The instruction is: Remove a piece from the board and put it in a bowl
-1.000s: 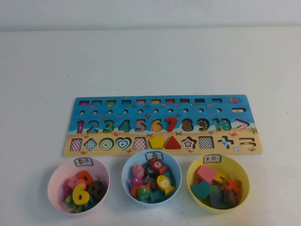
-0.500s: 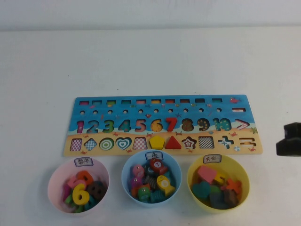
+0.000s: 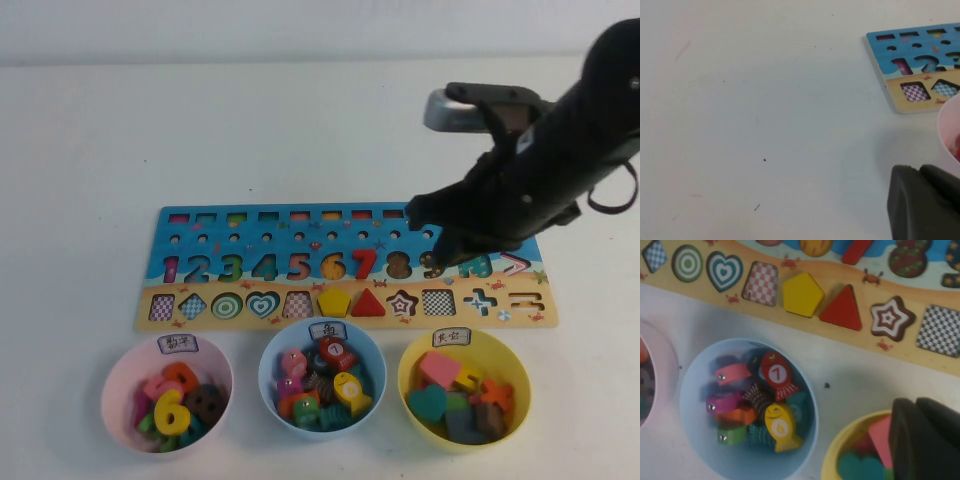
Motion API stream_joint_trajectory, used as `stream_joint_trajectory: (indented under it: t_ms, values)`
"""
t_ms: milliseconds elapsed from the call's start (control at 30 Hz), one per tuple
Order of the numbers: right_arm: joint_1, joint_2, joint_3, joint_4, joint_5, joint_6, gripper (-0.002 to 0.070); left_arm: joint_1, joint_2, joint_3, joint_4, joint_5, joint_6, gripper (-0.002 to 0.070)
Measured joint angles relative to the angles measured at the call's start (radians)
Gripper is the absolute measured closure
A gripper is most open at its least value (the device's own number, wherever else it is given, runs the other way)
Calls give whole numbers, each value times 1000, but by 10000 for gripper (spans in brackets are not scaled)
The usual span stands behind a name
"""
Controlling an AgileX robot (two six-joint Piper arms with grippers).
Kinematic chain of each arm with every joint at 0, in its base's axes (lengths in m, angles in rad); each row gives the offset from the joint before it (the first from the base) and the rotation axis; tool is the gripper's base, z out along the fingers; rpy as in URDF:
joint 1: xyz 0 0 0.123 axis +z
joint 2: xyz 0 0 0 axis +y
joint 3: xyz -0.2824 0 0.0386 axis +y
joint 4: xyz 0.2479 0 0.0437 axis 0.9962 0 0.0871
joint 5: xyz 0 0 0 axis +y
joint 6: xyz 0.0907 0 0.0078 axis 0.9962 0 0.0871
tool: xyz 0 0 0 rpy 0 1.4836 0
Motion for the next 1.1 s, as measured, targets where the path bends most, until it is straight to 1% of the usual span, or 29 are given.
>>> stream_joint_trajectory:
  t_ms: [100, 200, 300, 433, 500, 533, 633, 1100]
  values:
    - [36, 109, -117, -4, 44, 6, 688, 0, 0, 0, 0, 0, 0, 678]
    - [55, 207, -224, -21, 95, 22, 656, 0, 0, 0, 0, 0, 0, 678]
    - [66, 294, -324, -53, 145, 66, 580, 0, 0, 0, 0, 0, 0, 678]
    - [75, 398, -446, -78, 195, 121, 426, 0, 0, 0, 0, 0, 0, 678]
    - [75, 445, -490, -85, 206, 151, 369, 0, 0, 0, 0, 0, 0, 678]
    - [75, 466, -512, -91, 206, 170, 354, 0, 0, 0, 0, 0, 0, 678]
    - [75, 518, -568, -116, 210, 202, 335, 0, 0, 0, 0, 0, 0, 678]
    - [75, 696, -799, -164, 225, 244, 306, 0, 0, 0, 0, 0, 0, 678]
